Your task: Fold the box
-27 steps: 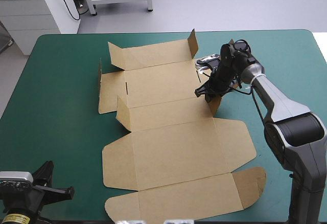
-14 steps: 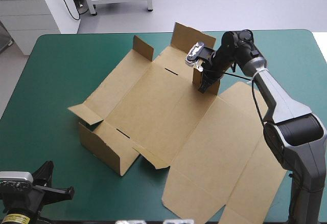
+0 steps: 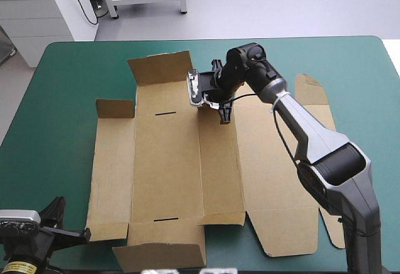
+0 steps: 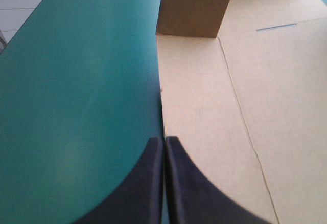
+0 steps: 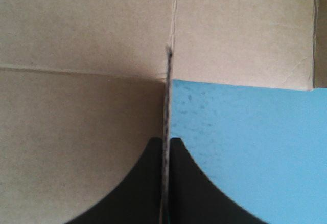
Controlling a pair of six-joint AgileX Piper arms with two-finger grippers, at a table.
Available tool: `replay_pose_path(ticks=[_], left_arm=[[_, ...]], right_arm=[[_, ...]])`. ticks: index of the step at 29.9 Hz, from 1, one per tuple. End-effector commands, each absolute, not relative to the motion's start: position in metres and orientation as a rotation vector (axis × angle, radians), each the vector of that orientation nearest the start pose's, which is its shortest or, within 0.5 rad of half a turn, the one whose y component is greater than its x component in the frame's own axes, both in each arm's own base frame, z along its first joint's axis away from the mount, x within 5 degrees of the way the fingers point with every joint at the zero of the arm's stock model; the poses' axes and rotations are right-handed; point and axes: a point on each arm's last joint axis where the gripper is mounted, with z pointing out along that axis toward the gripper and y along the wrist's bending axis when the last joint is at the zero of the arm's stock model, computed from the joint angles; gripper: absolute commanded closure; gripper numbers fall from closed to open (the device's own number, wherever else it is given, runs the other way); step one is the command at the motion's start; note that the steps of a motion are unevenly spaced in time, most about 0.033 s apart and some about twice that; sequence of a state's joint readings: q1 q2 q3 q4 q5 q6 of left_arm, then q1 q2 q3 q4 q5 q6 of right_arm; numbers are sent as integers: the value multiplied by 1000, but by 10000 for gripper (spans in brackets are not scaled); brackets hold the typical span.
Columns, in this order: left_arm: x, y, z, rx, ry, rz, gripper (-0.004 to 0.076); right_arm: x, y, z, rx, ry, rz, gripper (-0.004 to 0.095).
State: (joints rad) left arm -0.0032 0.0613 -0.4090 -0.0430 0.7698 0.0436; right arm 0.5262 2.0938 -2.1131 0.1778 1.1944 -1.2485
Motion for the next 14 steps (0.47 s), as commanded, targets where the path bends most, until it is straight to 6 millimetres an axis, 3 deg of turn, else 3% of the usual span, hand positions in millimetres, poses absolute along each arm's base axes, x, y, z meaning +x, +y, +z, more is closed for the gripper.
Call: replay_pose_path(ticks=[1, 14], left_arm=[[26, -3, 288, 35, 1820, -31, 731], [26, -3, 288, 35, 1820, -31, 731]], right_arm=[[388, 250, 347, -1912, 1617, -40, 929], [397, 251, 330, -1692, 1895, 28, 923]])
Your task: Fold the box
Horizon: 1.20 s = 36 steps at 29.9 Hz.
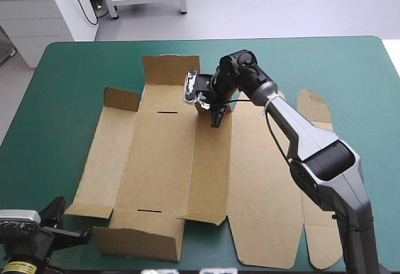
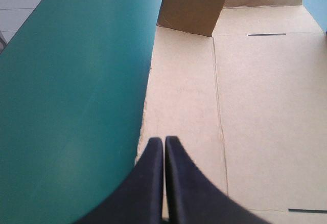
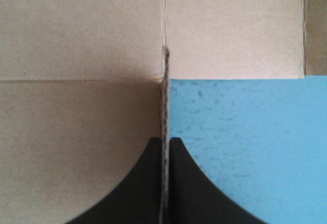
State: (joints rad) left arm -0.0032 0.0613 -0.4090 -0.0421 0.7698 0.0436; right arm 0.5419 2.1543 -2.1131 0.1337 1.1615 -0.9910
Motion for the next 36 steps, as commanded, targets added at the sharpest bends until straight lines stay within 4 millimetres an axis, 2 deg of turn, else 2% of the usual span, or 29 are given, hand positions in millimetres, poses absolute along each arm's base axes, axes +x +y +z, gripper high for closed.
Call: replay_pose_path(ticks=[1, 6, 11, 15, 17, 20, 23, 25, 27, 28, 31, 33, 36], left_arm=[[26, -3, 288, 33, 1820, -32, 731], [26, -3, 288, 35, 1820, -31, 731], [26, -3, 288, 35, 1820, -34, 731], [26, -3, 288, 37, 1820, -32, 731], [26, -3, 288, 37, 1820, -32, 731], [26, -3, 288, 37, 1820, -32, 731], [26, -3, 288, 37, 1820, -32, 731], [26, -3, 288, 37, 1820, -32, 731], [26, -3, 288, 37, 1820, -32, 731], [26, -3, 288, 37, 1820, -32, 731], [26, -3, 288, 37, 1820, -32, 731], [26, -3, 288, 37, 1820, -32, 731], [26, -3, 288, 37, 1820, -32, 731]], right_arm=[[398, 251, 330, -1674, 1913, 36, 918], [397, 251, 329, -1670, 1922, 40, 881], [398, 250, 329, -1611, 1978, 38, 702], [402, 243, 329, -1539, 2048, -53, 508], [406, 236, 329, -1477, 2096, -143, 462], [412, 226, 332, -1412, 2123, -306, 481], [414, 218, 344, -1290, 2158, -393, 564], [413, 212, 356, -1191, 2165, -427, 700], [410, 205, 371, -1065, 2162, -475, 896], [410, 200, 378, -989, 2164, -501, 921], [401, 184, 400, -828, 2176, -563, 923], [393, 176, 408, -751, 2224, -523, 923], [384, 165, 418, -672, 2277, -372, 923]])
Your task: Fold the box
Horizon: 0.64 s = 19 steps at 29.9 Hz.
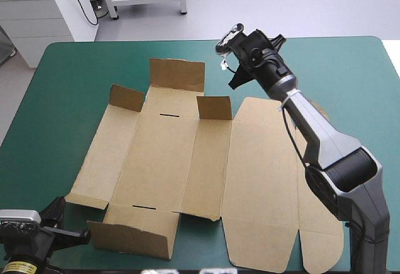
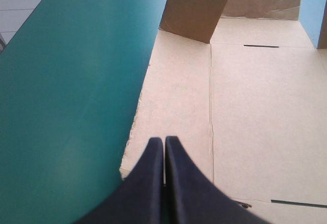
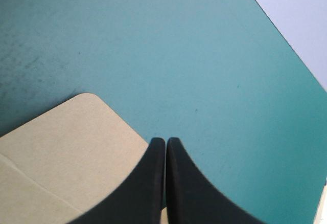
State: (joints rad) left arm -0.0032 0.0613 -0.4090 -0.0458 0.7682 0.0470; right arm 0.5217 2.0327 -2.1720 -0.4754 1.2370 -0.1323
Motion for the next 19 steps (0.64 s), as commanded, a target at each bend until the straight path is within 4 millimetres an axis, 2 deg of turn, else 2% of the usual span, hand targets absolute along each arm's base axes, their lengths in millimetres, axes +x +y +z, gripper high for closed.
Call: replay_pose_path(ticks=[1, 5, 11, 15, 19], left_arm=[[26, -3, 288, 37, 1820, -32, 731], [26, -1, 287, 45, 1820, 10, 731], [26, -1, 287, 46, 1822, 13, 731], [25, -1, 287, 46, 1840, 10, 731], [20, 2, 297, 54, 1829, 59, 731]], right_arm=[[379, 162, 422, -654, 2290, -309, 923], [360, 151, 437, -618, 2304, -177, 923], [318, 125, 458, -551, 2269, -222, 923], [289, 113, 451, -537, 2288, -186, 923], [257, 102, 438, -477, 2248, -79, 923]])
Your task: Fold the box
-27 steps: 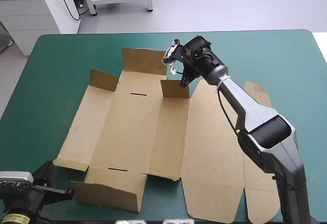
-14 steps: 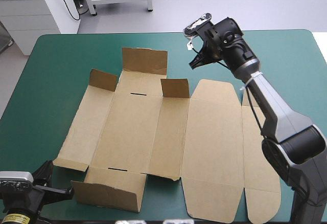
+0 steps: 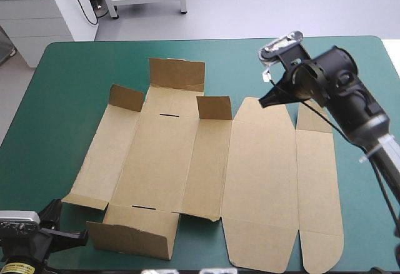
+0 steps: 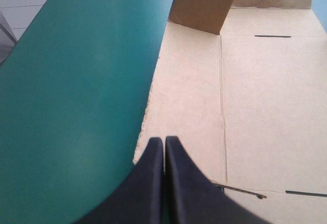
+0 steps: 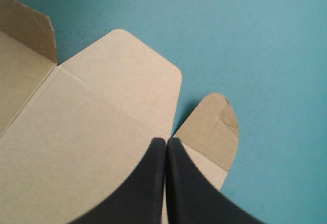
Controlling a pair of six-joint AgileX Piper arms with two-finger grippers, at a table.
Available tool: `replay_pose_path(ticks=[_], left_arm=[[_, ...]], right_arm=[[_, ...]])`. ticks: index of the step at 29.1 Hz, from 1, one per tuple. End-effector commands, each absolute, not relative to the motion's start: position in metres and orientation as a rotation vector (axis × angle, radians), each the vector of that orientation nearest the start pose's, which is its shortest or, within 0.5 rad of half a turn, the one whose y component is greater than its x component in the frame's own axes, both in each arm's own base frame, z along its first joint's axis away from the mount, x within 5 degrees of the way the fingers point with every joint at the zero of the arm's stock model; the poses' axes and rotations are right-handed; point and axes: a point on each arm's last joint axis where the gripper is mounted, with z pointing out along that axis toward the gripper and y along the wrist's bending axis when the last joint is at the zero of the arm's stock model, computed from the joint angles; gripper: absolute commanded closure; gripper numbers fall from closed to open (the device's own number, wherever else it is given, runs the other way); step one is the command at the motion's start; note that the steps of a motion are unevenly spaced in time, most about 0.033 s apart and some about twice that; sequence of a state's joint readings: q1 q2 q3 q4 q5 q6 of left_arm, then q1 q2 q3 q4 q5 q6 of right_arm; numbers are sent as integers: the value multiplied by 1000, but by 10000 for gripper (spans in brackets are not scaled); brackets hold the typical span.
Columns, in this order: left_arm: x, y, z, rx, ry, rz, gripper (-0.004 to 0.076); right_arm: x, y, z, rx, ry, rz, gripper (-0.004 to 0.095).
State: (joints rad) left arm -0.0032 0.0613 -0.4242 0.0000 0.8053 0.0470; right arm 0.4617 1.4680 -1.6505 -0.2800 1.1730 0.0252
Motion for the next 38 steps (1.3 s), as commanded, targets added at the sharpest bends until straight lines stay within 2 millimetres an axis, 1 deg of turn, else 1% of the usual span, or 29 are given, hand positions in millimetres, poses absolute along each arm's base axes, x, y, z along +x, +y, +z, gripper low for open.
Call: replay_pose_path(ticks=[1, 2, 5, 7, 10, 13, 15, 19, 21, 22, 25, 30, 33, 35, 37, 38], left_arm=[[19, 3, 301, 52, 1823, 76, 731], [17, 5, 306, 42, 1813, 100, 731], [19, 8, 320, 30, 1807, 148, 731], [22, 9, 330, 33, 1812, 165, 731], [30, 9, 340, 34, 1840, 168, 731], [42, 10, 347, 38, 1893, 178, 731], [53, 11, 349, 44, 1937, 191, 731], [77, 11, 347, 53, 2094, 196, 731], [90, 10, 344, 76, 2167, 200, 730], [98, 10, 343, 82, 2176, 196, 727], [117, 10, 339, 98, 2217, 211, 705], [149, 11, 329, 149, 2363, 233, 706], [167, 10, 326, 222, 2417, 245, 706], [178, 13, 323, 246, 2471, 265, 706], [192, 19, 320, 197, 2525, 237, 706], [204, 23, 319, 161, 2559, 136, 706]], right_arm=[[247, 99, 433, -466, 2239, -42, 923], [238, 96, 431, -450, 2221, -9, 923], [211, 88, 409, -444, 2220, 60, 924], [197, 82, 393, -419, 2230, 82, 924], [177, 73, 374, -366, 2229, 119, 924], [158, 64, 356, -332, 2219, 142, 924], [148, 59, 344, -333, 2220, 142, 924], [133, 51, 326, -323, 2230, 142, 924], [129, 48, 322, -324, 2227, 132, 924], [127, 48, 320, -326, 2231, 128, 924], [125, 46, 319, -325, 2225, 127, 924], [124, 46, 320, -324, 2222, 129, 924], [124, 46, 320, -324, 2224, 128, 924], [124, 46, 320, -324, 2224, 128, 924], [124, 46, 320, -324, 2224, 128, 924], [124, 46, 319, -327, 2227, 125, 924]])
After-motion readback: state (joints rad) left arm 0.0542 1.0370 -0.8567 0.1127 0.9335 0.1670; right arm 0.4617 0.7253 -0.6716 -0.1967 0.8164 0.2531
